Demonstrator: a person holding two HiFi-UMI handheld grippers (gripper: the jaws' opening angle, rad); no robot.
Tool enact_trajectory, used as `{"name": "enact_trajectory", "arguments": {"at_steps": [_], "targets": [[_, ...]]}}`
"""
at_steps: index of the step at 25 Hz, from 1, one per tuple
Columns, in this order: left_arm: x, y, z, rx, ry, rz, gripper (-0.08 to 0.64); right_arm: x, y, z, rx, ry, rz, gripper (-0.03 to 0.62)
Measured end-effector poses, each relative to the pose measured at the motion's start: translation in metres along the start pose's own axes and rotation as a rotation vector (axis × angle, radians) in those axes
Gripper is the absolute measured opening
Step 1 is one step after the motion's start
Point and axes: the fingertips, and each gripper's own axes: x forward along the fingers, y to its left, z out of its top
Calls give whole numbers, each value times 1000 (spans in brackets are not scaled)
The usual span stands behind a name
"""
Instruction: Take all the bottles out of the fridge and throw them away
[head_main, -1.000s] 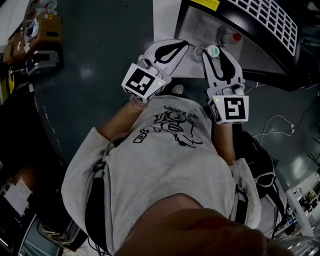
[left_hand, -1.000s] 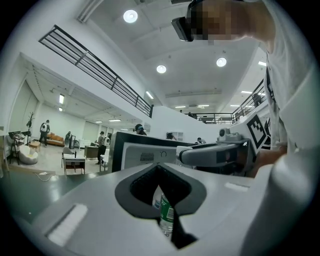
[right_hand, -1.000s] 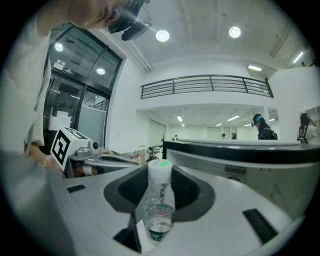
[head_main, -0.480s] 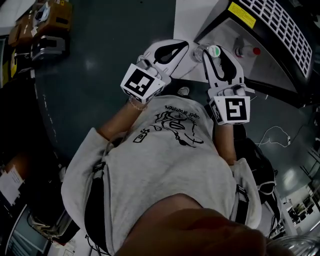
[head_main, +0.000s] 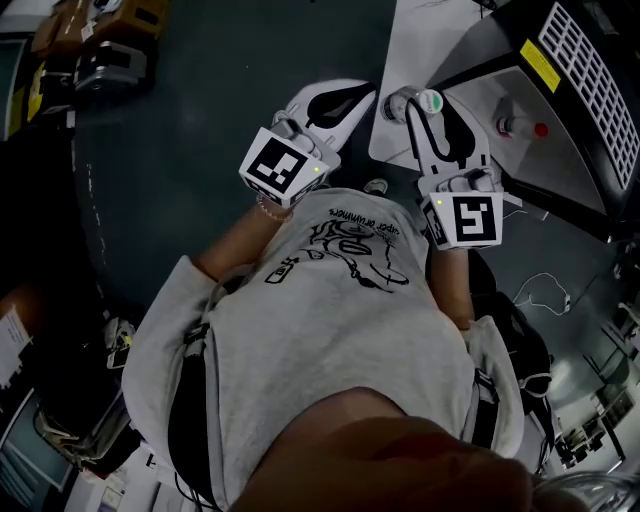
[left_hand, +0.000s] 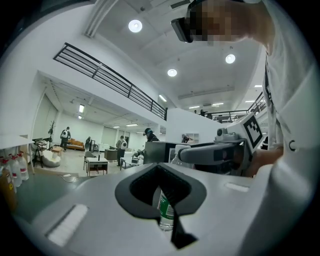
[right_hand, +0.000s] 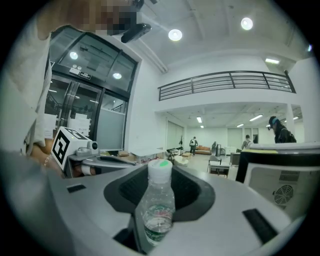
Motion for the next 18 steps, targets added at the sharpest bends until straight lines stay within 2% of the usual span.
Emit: {"name": "enact_trajectory", "arguments": {"at_steps": [18], "targets": [[-103, 49, -5, -9, 1, 123, 9, 54, 102, 5, 16, 6, 139, 147]]}}
